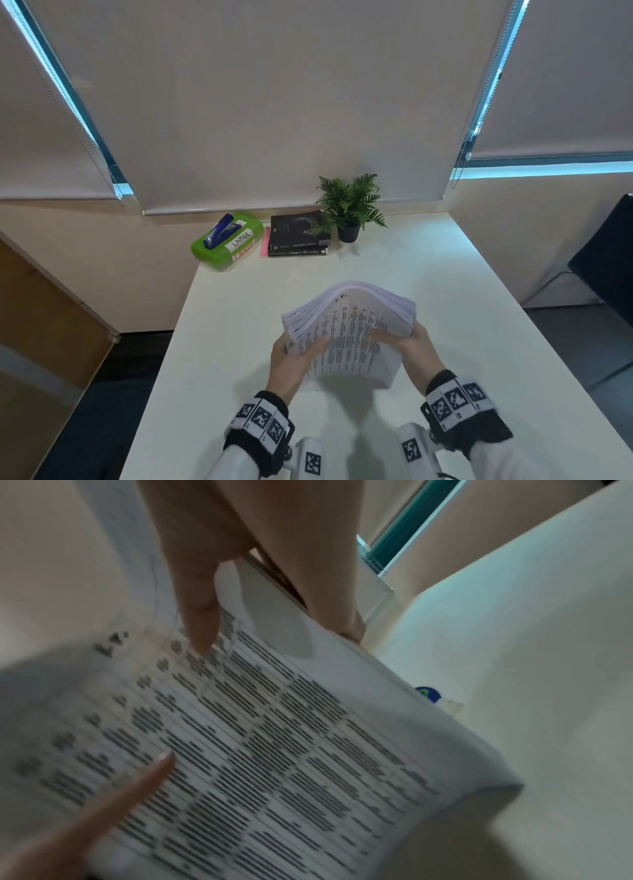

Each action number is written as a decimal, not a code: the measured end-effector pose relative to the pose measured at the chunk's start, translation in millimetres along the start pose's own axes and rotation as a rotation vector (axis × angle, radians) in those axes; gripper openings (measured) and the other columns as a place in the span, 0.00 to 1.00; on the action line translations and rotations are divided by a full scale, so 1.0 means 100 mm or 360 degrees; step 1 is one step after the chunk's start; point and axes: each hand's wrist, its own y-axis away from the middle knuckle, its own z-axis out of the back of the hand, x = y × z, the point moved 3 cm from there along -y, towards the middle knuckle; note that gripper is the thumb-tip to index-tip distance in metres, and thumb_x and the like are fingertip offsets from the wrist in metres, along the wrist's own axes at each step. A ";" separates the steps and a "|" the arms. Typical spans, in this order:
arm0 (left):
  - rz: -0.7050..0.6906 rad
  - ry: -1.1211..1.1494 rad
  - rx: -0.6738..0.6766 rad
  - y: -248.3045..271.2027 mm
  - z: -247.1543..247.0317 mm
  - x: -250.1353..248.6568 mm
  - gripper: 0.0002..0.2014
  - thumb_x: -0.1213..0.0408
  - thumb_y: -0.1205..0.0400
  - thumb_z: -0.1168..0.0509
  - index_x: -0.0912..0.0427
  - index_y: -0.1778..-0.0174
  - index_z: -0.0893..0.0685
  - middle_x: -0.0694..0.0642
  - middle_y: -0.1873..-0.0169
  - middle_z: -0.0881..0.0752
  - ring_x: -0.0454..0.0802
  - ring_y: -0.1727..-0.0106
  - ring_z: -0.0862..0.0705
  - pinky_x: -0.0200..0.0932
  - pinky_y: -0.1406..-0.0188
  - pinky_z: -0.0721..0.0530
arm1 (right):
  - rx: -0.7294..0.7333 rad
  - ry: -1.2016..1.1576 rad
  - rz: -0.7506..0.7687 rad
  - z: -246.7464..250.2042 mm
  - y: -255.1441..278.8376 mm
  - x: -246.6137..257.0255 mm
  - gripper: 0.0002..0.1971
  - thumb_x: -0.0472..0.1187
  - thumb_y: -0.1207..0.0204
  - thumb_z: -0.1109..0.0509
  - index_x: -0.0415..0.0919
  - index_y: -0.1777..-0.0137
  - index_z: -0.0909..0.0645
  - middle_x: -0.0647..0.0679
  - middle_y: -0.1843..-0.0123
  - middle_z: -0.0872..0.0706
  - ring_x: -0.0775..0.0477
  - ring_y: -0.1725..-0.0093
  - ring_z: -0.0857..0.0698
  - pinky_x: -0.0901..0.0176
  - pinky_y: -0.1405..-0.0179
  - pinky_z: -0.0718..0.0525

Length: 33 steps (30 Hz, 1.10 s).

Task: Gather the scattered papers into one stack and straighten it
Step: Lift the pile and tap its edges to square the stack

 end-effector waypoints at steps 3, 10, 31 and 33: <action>0.0046 0.0057 0.0002 -0.03 0.01 0.01 0.13 0.66 0.26 0.26 0.46 0.52 0.20 0.42 0.55 0.14 0.41 0.51 0.15 0.40 0.45 0.20 | 0.0002 -0.0036 -0.0002 0.04 -0.05 0.04 0.13 0.26 0.34 0.25 0.40 0.52 0.14 0.45 0.57 0.08 0.42 0.55 0.10 0.46 0.52 0.14; 0.0139 -0.0042 -0.0047 -0.17 0.08 0.11 0.31 0.53 0.33 0.21 0.56 0.36 0.24 0.52 0.38 0.17 0.48 0.38 0.17 0.53 0.30 0.24 | 0.0066 0.0056 -0.0013 0.03 -0.10 -0.06 0.20 0.28 0.33 0.24 0.40 0.41 0.18 0.46 0.48 0.09 0.39 0.42 0.14 0.52 0.49 0.16; -0.0081 -0.0090 0.0033 -0.20 0.11 -0.13 0.11 0.67 0.29 0.24 0.51 0.53 0.14 0.44 0.61 0.08 0.43 0.54 0.10 0.46 0.45 0.13 | -0.0175 0.1768 0.1479 0.00 -0.08 0.45 0.29 0.23 0.30 0.31 0.42 0.29 0.24 0.44 0.59 0.19 0.45 0.64 0.19 0.57 0.69 0.15; -0.0354 -0.0042 -0.0138 -0.12 0.11 -0.29 0.21 0.67 0.30 0.23 0.51 0.42 0.19 0.47 0.55 0.10 0.46 0.50 0.10 0.40 0.50 0.12 | -0.0140 0.1804 0.1459 0.00 -0.09 0.45 0.33 0.22 0.30 0.31 0.45 0.26 0.29 0.45 0.59 0.21 0.46 0.64 0.20 0.61 0.67 0.17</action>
